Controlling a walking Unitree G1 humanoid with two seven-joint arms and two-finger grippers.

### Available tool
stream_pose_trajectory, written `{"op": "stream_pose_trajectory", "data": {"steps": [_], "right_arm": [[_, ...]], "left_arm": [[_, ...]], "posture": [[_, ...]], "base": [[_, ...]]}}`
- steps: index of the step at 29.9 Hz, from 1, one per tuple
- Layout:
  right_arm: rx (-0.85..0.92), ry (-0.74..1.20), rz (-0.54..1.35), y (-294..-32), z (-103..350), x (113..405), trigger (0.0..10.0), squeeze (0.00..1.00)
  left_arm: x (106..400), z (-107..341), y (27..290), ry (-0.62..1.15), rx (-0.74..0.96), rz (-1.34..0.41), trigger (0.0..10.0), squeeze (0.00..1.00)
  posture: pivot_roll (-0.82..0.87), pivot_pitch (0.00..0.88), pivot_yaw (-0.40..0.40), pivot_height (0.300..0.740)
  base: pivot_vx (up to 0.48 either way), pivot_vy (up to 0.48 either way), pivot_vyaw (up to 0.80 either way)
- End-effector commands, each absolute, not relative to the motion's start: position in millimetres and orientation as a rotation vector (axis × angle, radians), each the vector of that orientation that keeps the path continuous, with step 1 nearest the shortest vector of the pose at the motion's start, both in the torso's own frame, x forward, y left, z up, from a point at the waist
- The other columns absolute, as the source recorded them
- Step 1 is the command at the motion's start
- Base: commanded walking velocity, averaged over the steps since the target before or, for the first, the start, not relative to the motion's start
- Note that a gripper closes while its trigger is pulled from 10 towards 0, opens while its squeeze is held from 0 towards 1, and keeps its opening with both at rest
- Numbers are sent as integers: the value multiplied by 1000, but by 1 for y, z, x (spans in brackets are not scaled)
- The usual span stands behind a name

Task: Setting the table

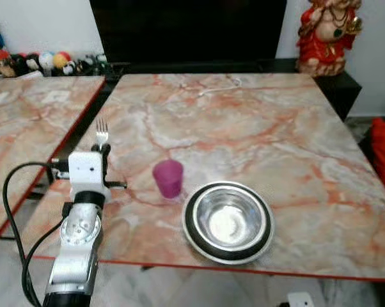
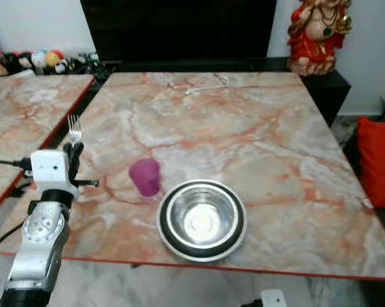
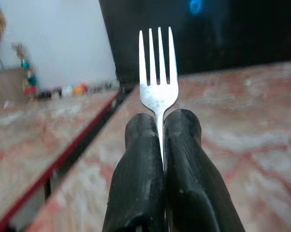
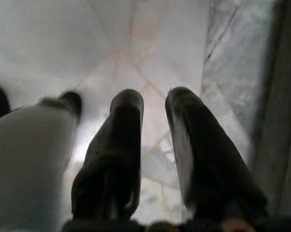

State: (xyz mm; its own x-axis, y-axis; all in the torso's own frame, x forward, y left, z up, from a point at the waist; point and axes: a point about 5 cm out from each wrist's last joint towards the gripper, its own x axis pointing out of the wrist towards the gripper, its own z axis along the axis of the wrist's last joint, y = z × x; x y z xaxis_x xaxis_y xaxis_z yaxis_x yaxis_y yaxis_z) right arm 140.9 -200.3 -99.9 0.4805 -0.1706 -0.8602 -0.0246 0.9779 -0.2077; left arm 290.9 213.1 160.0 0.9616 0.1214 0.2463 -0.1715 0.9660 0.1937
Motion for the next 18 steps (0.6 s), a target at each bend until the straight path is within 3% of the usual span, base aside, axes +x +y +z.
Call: {"op": "stream_pose_trajectory", "data": {"steps": [1,18], "right_arm": [[-196,1071,-88,-199,-101,139,10000,0],[-195,1074,-92,-199,-101,138,10000,0]], "left_arm": [[292,171,210,-280,242,146,10000,0],[294,181,201,-330,285,103,10000,0]], "posture": [[-31,29,41,740],[-35,14,43,740]], "base": [[0,-446,0],[0,-442,0]]}}
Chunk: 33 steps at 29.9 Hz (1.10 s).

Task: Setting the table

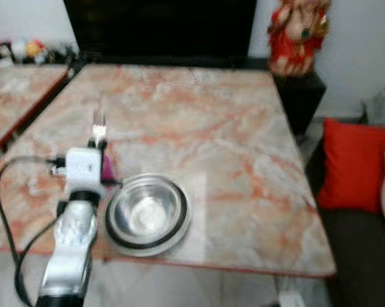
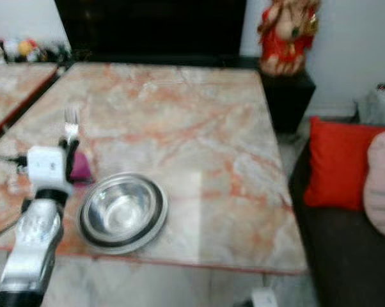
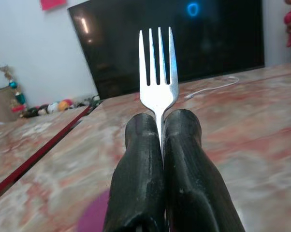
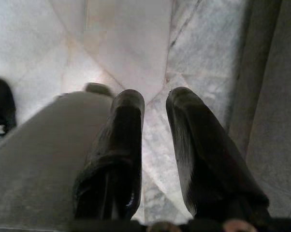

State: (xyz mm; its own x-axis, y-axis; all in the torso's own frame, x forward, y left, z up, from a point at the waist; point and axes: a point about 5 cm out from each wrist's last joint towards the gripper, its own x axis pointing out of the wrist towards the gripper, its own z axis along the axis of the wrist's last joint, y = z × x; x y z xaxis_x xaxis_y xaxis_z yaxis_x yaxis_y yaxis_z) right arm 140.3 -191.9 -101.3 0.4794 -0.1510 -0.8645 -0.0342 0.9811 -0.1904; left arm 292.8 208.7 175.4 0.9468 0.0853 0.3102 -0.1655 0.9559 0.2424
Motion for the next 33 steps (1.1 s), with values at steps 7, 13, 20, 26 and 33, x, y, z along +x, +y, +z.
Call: {"op": "stream_pose_trajectory", "data": {"steps": [7,13,20,26,33], "right_arm": [[-195,1074,-91,-199,-101,138,10000,0],[-195,1074,-88,-199,-101,138,10000,0],[-194,1074,-91,-199,-101,138,10000,0],[-194,1073,-89,-199,-101,139,10000,0],[-195,1072,-89,-199,-101,140,10000,0]], "left_arm": [[294,174,184,-297,252,-28,10000,0],[292,156,164,-199,207,-192,10000,0],[287,141,152,-119,185,-293,10000,0],[288,122,156,1,196,-297,10000,0],[288,111,158,72,211,-270,10000,0]], "posture": [[-36,12,42,740],[-36,9,42,740],[-36,12,43,740],[-32,18,41,740],[-31,28,39,740]], "base": [[0,-276,0],[0,0,0],[0,0,0],[0,0,0],[0,0,0]]}}
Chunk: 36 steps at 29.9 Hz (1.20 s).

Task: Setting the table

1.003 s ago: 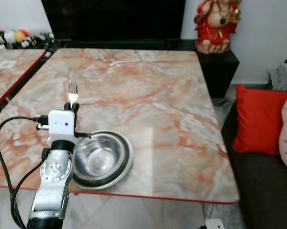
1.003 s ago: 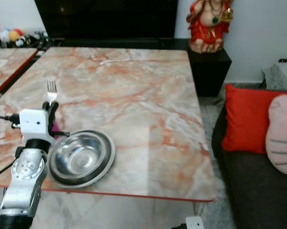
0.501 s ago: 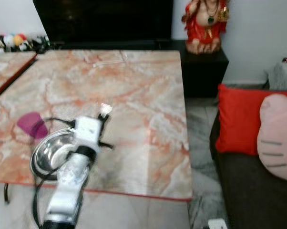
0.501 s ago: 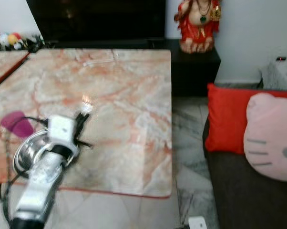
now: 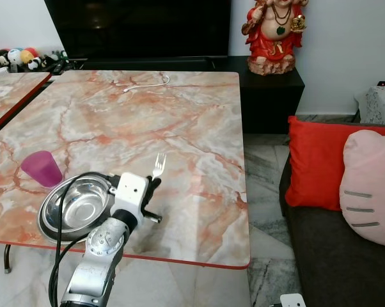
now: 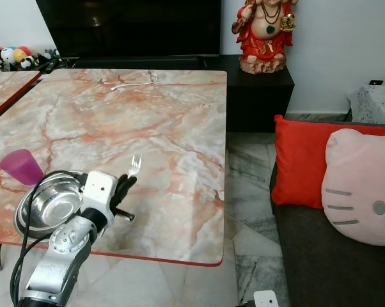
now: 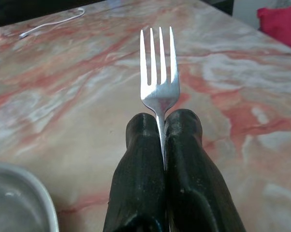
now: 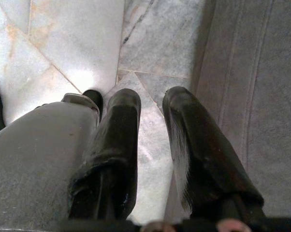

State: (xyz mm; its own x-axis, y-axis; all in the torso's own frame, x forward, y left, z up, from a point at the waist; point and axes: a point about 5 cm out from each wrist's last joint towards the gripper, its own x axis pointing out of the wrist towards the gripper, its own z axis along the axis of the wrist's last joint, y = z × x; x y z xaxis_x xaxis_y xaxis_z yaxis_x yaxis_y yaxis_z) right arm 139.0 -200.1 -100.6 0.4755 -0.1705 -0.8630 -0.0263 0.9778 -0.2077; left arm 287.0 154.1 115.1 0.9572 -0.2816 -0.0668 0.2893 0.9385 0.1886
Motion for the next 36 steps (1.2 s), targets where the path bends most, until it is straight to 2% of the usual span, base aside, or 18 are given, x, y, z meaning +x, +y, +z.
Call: {"op": "stream_pose_trajectory", "data": {"steps": [1,6,19,36], "right_arm": [[-195,1072,-88,-199,-101,140,10000,0],[-199,1071,-83,-199,-100,140,10000,0],[-206,1069,-78,-199,-100,141,10000,0],[-208,1068,-74,-198,-100,141,10000,0]], "left_arm": [[288,110,158,76,207,-266,10000,0],[293,107,162,101,181,-190,10000,0],[300,97,166,173,73,-131,10000,0],[304,89,176,240,108,-73,10000,0]], "posture": [[-31,28,39,740],[-34,31,37,740],[-41,27,41,740],[-44,20,46,740]], "base": [[0,0,0],[0,0,0],[0,0,0],[0,0,0]]}}
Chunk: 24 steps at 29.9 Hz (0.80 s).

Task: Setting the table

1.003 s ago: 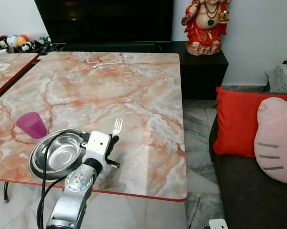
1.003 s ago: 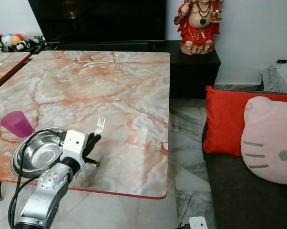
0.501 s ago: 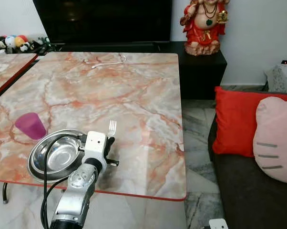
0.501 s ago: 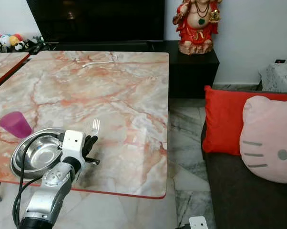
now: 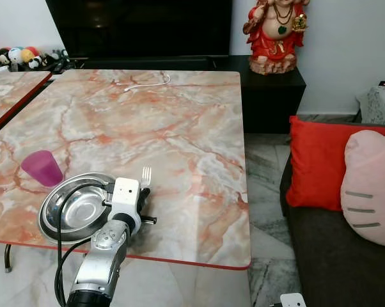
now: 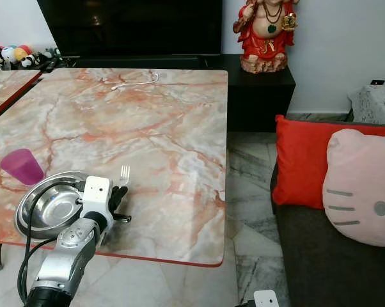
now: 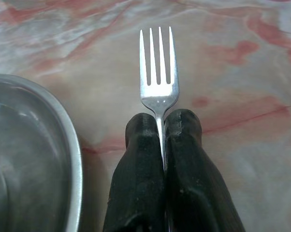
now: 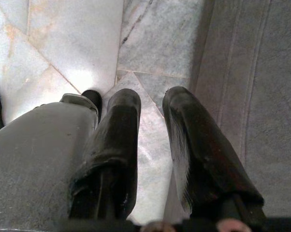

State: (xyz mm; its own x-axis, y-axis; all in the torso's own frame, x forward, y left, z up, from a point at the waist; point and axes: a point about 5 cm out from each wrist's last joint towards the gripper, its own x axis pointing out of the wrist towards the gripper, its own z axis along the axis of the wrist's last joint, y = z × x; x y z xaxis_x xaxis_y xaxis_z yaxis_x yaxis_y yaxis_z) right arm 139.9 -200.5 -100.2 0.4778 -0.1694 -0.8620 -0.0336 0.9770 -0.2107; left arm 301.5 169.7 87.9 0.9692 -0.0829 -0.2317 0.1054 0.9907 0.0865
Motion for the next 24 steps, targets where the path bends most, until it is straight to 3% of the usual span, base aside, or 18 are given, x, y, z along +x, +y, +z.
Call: {"op": "stream_pose_trajectory", "data": {"steps": [1,24], "right_arm": [[-209,1068,-73,-198,-100,141,10000,0],[-217,1069,-65,-197,-101,140,10000,0]], "left_arm": [[304,88,177,243,111,-69,10000,0],[313,85,176,275,167,-63,10000,0]], "posture": [[-45,19,46,740],[-52,4,52,740]], "base": [[0,0,0],[0,0,0]]}}
